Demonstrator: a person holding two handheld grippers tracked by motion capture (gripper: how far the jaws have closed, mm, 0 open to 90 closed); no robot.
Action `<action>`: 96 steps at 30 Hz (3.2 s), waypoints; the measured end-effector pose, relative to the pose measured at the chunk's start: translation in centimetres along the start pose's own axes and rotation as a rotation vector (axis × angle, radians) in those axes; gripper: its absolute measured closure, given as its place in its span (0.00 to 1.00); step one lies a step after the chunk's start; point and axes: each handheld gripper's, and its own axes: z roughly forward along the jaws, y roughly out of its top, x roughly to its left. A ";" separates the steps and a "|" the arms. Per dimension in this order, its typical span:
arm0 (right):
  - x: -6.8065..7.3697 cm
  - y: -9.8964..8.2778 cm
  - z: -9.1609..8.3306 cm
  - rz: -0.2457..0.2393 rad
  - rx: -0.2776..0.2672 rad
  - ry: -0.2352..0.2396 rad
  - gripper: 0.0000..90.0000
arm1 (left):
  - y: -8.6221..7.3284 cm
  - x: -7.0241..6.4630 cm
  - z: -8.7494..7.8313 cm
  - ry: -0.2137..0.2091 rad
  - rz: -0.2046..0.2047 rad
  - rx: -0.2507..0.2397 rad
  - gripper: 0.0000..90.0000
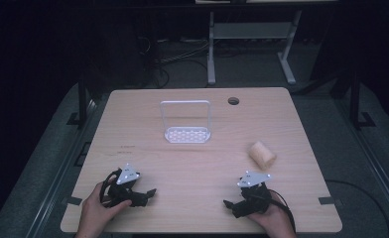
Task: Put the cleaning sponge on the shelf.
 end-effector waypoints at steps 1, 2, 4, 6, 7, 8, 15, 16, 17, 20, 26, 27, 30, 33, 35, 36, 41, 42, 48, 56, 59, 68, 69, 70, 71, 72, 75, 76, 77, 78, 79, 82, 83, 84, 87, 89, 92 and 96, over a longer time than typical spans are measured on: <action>0.0 0.0 0.0 0.000 -0.001 0.001 0.04 | 0.0 0.0 0.0 0.000 0.001 0.000 0.13; 0.0 0.0 0.0 0.000 0.000 0.000 0.04 | 0.0 0.0 0.0 0.000 0.000 0.000 0.13; -0.1 -0.1 -0.1 0.000 -0.001 0.002 0.05 | 0.0 0.0 0.0 0.000 -0.001 -0.001 0.13; -0.1 -0.2 -0.2 -0.003 -0.002 0.003 0.05 | 0.0 0.0 0.0 0.000 0.000 -0.001 0.13; -0.1 -0.2 -0.2 -0.003 -0.006 0.004 0.06 | 0.0 0.0 0.0 0.000 -0.001 -0.001 0.13; -0.2 -0.2 -0.3 -0.001 -0.002 0.007 0.07 | 0.0 0.0 0.0 0.000 -0.001 -0.002 0.13; -0.3 -0.1 -0.8 0.009 0.035 0.021 0.07 | 0.0 0.0 0.0 0.000 -0.001 -0.001 0.13; -0.3 -0.1 -0.9 0.014 0.040 0.023 0.07 | 0.0 0.0 0.0 0.000 -0.001 -0.001 0.13; -0.4 -0.2 -1.0 0.013 0.041 0.019 0.07 | 0.0 0.0 0.0 0.000 -0.001 -0.001 0.13; -0.4 -0.2 -1.3 0.020 0.033 0.015 0.07 | 0.0 0.0 0.0 0.000 0.000 0.000 0.14; -0.9 -0.3 -2.1 0.027 0.015 -0.002 0.07 | 0.0 0.0 0.0 0.000 0.001 0.000 0.14; -1.0 -0.4 -2.1 0.029 0.016 -0.003 0.07 | 0.0 0.0 0.0 0.000 0.000 0.000 0.14; -1.1 -0.5 -2.3 0.027 0.013 -0.008 0.07 | 0.0 0.0 0.0 0.000 0.001 0.000 0.14; -1.2 -0.6 -2.7 0.032 0.018 -0.019 0.07 | 0.0 0.0 0.0 -0.001 0.002 0.001 0.14; -1.3 -0.7 -2.8 0.029 0.016 -0.024 0.07 | 0.0 0.0 0.0 -0.001 0.000 -0.001 0.13; -1.3 -0.7 -2.9 0.035 0.014 -0.026 0.07 | 0.0 0.0 0.0 -0.001 0.001 -0.001 0.14; -1.9 -1.0 -3.4 0.040 0.012 -0.044 0.07 | 0.0 0.0 0.0 -0.001 0.000 -0.001 0.14; -2.0 -1.1 -3.5 0.042 0.013 -0.047 0.07 | 0.0 0.0 0.0 -0.001 0.001 -0.001 0.14; -2.4 -1.3 -3.9 0.059 0.012 -0.062 0.07 | 0.0 0.0 0.0 -0.001 0.000 -0.001 0.14; -3.0 -1.6 -4.4 0.064 0.016 -0.086 0.07 | 0.0 0.0 0.0 -0.001 0.001 0.000 0.14; -3.2 -1.7 -4.5 0.073 0.015 -0.097 0.07 | 0.0 0.0 0.0 -0.001 0.000 -0.001 0.14; -4.0 -2.1 -5.1 0.092 0.015 -0.126 0.07 | 0.0 0.0 0.0 -0.001 0.001 -0.001 0.14; -4.1 -2.2 -5.2 0.096 0.014 -0.129 0.07 | 0.0 0.0 0.0 -0.001 0.001 -0.001 0.14; -4.2 -2.2 -5.3 0.096 0.013 -0.133 0.07 | 0.0 0.0 0.0 -0.001 0.000 -0.001 0.14; -4.3 -2.3 -5.4 0.103 0.012 -0.134 0.07 | 0.0 0.0 0.0 -0.001 0.001 -0.001 0.14; -4.4 -2.3 -5.4 0.103 0.010 -0.138 0.07 | 0.0 0.0 -0.1 -0.002 0.001 0.001 0.14; -4.6 -2.4 -5.6 0.113 0.010 -0.141 0.07 | 0.0 0.0 0.0 -0.001 0.001 -0.001 0.14; -4.7 -2.5 -5.6 0.113 0.011 -0.146 0.07 | 0.0 0.0 0.0 -0.001 0.000 -0.001 0.14; -4.9 -2.6 -5.8 0.120 0.013 -0.150 0.07 | 0.0 0.0 0.0 -0.001 0.001 -0.001 0.14; -5.0 -2.6 -5.8 0.121 0.011 -0.153 0.07 | 0.0 0.0 0.0 -0.001 0.000 -0.001 0.14; -5.0 -2.6 -5.9 0.126 0.012 -0.155 0.07 | 0.0 0.0 0.0 -0.001 0.001 -0.001 0.14; -5.4 -2.8 -6.1 0.131 0.009 -0.164 0.07 | 0.0 0.0 0.0 -0.001 0.001 -0.001 0.13; -5.4 -2.8 -6.2 0.139 0.008 -0.163 0.07 | 0.0 0.0 0.0 -0.001 0.001 -0.001 0.13; -5.4 -2.8 -6.2 0.139 0.008 -0.163 0.07 | 0.0 0.0 0.0 -0.001 0.001 -0.001 0.14; -5.7 -3.0 -6.3 0.147 0.007 -0.174 0.07 | 0.0 0.0 0.0 -0.001 0.001 -0.001 0.14; -5.9 -3.1 -6.4 0.151 0.005 -0.178 0.07 | 0.0 0.0 0.0 -0.001 0.001 0.000 0.14; -6.1 -3.1 -6.5 0.155 0.006 -0.181 0.07 | 0.0 0.0 0.0 0.000 0.001 -0.001 0.14; -6.4 -3.2 -6.7 0.161 0.005 -0.191 0.07 | 0.0 0.0 0.0 -0.001 0.001 -0.001 0.14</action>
